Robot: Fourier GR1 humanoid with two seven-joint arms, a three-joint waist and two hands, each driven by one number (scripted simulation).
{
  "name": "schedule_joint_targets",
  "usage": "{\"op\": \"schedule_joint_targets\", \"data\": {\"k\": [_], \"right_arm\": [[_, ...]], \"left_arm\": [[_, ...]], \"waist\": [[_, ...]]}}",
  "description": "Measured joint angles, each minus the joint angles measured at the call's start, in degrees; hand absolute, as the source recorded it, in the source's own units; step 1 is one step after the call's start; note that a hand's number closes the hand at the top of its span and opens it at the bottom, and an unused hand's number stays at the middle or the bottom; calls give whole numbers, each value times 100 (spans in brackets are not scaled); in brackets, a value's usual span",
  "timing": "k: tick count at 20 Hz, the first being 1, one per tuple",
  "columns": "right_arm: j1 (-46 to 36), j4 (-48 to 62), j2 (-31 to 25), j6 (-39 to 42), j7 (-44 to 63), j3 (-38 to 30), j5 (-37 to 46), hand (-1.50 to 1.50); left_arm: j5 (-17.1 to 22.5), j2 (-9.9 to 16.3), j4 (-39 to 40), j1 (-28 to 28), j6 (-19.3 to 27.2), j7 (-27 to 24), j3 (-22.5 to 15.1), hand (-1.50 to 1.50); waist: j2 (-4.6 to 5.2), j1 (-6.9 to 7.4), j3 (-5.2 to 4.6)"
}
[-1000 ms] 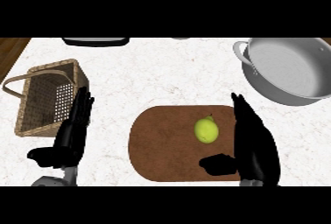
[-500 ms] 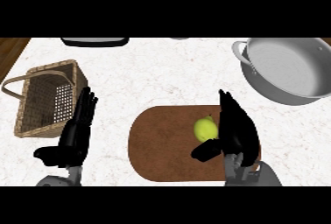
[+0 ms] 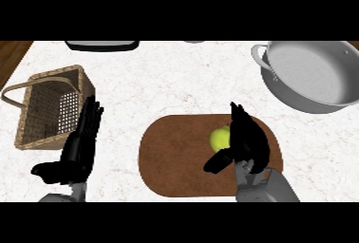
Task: Pick the pear from the cutting board and place it in the pot
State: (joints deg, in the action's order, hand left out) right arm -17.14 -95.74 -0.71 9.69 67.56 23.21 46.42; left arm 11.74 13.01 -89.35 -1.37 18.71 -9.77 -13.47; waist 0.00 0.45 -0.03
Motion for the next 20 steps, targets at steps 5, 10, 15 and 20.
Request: {"op": "schedule_joint_targets", "data": {"k": [5, 10, 15, 20], "right_arm": [[115, 218, 4, -118, -74, 67, 77, -150], [107, 528, 8, -291, -142, 98, 109, -150], [40, 850, 13, -458, -250, 114, 69, 150], [-83, 999, -1, -579, -436, 198, 693, 150]], "left_arm": [[-97, -80, -27, 11, 28, 83, -20, 0], [-149, -87, 15, -5, -57, 72, 60, 0], [-308, -224, -145, 46, 17, 179, 4, 0], [-288, -207, -43, -5, -145, 173, 169, 0]], "waist": [[-2, -15, 1], [0, -18, 2], [-1, -16, 2], [-3, -28, 2]]}}
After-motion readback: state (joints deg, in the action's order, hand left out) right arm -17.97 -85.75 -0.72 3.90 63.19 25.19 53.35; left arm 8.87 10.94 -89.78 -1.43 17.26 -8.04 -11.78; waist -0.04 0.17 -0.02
